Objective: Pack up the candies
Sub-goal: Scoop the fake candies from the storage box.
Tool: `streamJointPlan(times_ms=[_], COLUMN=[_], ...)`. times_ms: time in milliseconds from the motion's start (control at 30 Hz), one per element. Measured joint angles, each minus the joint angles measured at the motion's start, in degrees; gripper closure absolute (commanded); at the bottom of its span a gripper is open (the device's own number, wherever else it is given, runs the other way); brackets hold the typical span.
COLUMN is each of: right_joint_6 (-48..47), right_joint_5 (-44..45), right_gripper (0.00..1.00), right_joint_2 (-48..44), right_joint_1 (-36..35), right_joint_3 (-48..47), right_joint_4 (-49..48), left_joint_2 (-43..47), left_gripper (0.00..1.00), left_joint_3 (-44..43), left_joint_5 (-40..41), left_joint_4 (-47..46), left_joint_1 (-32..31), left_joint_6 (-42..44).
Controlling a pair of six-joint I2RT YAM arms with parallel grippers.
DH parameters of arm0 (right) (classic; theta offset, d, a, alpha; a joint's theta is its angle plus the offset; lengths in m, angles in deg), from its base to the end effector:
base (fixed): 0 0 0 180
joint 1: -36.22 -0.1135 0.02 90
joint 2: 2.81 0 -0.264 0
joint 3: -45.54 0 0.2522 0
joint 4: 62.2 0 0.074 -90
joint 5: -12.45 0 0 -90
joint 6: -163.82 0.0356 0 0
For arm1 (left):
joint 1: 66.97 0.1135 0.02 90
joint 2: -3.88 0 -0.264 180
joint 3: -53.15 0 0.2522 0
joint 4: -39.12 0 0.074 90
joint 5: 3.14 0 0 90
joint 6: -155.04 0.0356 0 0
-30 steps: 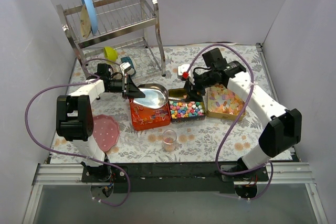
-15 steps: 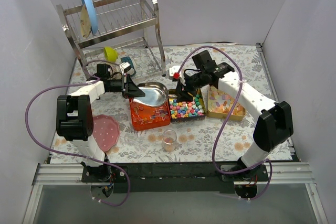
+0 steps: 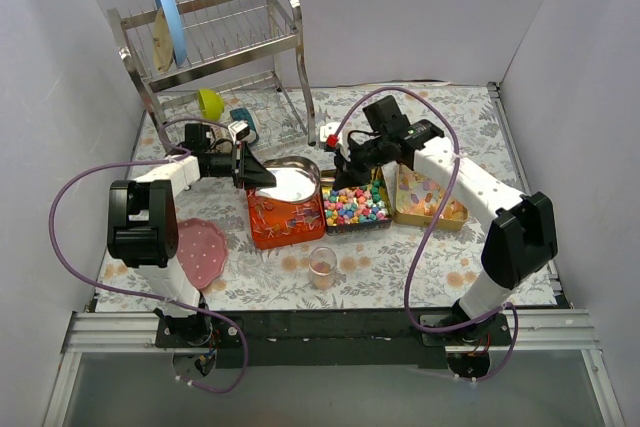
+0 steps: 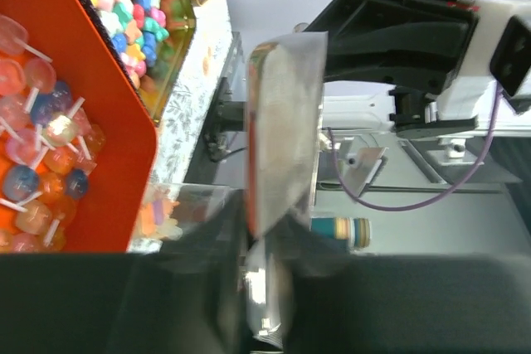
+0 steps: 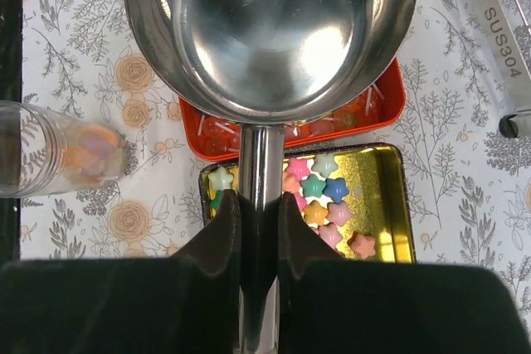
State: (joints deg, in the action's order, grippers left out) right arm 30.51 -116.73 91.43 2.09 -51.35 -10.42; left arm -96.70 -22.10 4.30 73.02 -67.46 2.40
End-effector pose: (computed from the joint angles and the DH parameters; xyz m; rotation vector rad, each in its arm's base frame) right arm 0.2837 0.2194 0.3116 -1.6646 1.5922 0.7420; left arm 0.3363 -0.0382 0.1976 0.6391 -2.0277 1.8435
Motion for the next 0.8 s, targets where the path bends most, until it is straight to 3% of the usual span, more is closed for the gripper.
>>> streamJointPlan(times_ms=[67, 167, 467, 600, 800], right_joint_6=[0.52, 0.04, -10.54, -19.41, -30.49], right_joint_5=[0.90, 2.73, 6.80, 13.25, 23.28], right_gripper=[0.99, 0.99, 0.99, 0.99, 0.99], right_joint_2=[0.57, 2.69, 1.33, 1.99, 2.64], right_joint_1=[-0.17, -0.15, 8.85, 13.03, 14.78], right_joint_3=[-0.61, -4.02, -8.70, -13.88, -15.63], right_joint_4=[0.98, 4.59, 17.94, 28.41, 33.59], left_joint_2=[-0.20, -0.22, -0.26, -0.90, -2.25], left_gripper=[0.45, 0.37, 0.35, 0.35, 0.35], left_joint_3=[0.07, -0.04, -0.11, -0.59, -1.88], left_joint_5=[-0.39, 0.17, 4.85, 6.51, 11.63], left_joint_4=[-0.46, 0.52, 5.22, 6.64, 8.11], left_joint_1=[0.00, 0.00, 0.02, 0.02, 0.02], left_joint_6=[-0.55, 0.13, 5.68, 7.85, 10.29])
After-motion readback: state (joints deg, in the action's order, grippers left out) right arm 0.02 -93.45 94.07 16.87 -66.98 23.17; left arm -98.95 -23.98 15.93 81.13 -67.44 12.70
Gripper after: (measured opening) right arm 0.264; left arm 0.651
